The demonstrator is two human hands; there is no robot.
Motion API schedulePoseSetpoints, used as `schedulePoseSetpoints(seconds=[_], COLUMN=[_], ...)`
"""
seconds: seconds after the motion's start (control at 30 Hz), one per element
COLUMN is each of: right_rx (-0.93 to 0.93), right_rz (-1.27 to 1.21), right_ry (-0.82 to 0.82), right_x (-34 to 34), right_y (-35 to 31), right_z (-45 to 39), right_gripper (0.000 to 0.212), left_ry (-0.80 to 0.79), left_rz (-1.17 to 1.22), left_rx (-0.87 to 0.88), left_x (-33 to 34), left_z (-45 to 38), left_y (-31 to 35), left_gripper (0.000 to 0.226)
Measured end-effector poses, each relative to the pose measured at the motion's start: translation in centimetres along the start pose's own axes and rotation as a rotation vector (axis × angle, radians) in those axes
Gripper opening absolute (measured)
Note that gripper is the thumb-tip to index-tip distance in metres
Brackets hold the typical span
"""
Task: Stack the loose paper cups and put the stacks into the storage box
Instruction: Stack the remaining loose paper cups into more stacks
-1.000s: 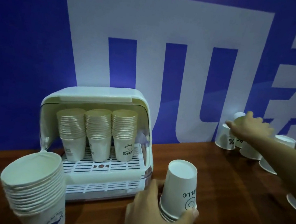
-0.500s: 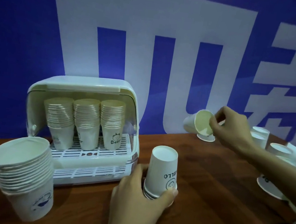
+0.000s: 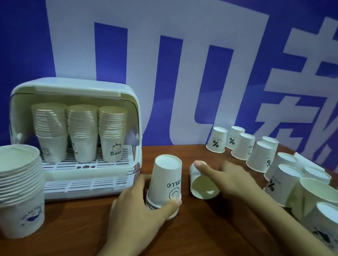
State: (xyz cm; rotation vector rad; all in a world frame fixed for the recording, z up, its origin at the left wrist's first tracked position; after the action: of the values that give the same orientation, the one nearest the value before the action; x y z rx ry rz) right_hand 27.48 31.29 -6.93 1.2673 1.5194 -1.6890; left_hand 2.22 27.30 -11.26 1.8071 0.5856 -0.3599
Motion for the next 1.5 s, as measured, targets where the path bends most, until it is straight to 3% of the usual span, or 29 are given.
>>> schedulePoseSetpoints(seconds=[0.07,0.17,0.27,0.37,0.43,0.57,0.73,0.83,0.9,0.97,1.1,1.2,1.33,1.5], right_rx=[0.026,-0.054,-0.182,-0.325,-0.399,-0.43,-0.408,-0.399,-0.227,-0.034,0.037,0.071,0.103,0.161], right_rz=[-0.229,-0.573,-0.925,-1.07,-1.012,-0.602,-0.507,-0.702,-1.006,-1.096,-0.72,-0.476,-0.22,-0.274], right_ry=[-0.154,-0.12,-0.024,0.048,0.104,0.123,-0.004,-0.133,-0.152,-0.06,0.136,0.246,0.391,0.482], right_x=[1.8,0.6,-1.9,-3.2,-3.4,-1.2,1.9,3.0,3.7,4.1,3.3,3.2,2.4,1.7], right_y=[0.1,-1.2,-3.5,-6.1,-7.2,-8.0,-7.3,-7.2,-5.8,-4.0,-2.2,-0.3,1.6,3.6], right_z=[0.0,1.1,3.4,5.8,6.7,7.2,7.0,7.1,6.0,3.6,-2.7,-7.5,-12.7,-18.2], right_gripper=[0.064,0.033,0.03,0.038,0.047,0.052,0.047,0.042,0.045,0.045,0.025,0.021,0.047,0.085], left_ry=[-0.002,-0.009,-0.015,-0.023,-0.038,-0.056,0.002,0.027,0.037,0.006,0.003,-0.004,0.004,0.027], left_rz=[0.006,0.015,0.018,0.014,0.012,0.007,0.145,0.181,0.156,0.14,0.113,0.143,0.188,0.184], left_rx=[0.001,-0.001,-0.006,-0.003,0.01,0.047,0.059,0.086,0.1,0.083,0.074,0.068,0.066,0.035], left_x=[0.0,0.0,0.0,0.2,0.4,0.4,-0.2,-0.5,-0.5,-0.1,-0.1,0.1,0.3,0.6], left_z=[0.0,0.1,0.1,0.0,-0.1,0.0,0.2,0.4,0.3,0.2,0.1,0.3,0.1,-0.3], left_y=[0.0,0.0,0.2,0.1,0.1,0.5,0.7,1.1,1.0,0.6,0.0,-0.1,-0.2,-0.5], left_gripper=[0.071,0.077,0.076,0.074,0.07,0.065,0.084,0.075,0.067,0.065,0.068,0.066,0.061,0.067])
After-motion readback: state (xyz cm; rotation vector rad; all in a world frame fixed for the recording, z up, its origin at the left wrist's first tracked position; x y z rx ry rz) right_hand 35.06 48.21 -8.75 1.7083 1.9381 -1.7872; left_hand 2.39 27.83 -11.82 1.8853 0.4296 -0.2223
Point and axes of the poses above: each hand's wrist, its own z-axis away from the middle knuckle, its own x-axis out of the palm, y = z × x, the point moved 8 cm from there along -z, towards the middle knuckle, and after that the axes turned 2 degrees about -z, right-handed, at the moved point
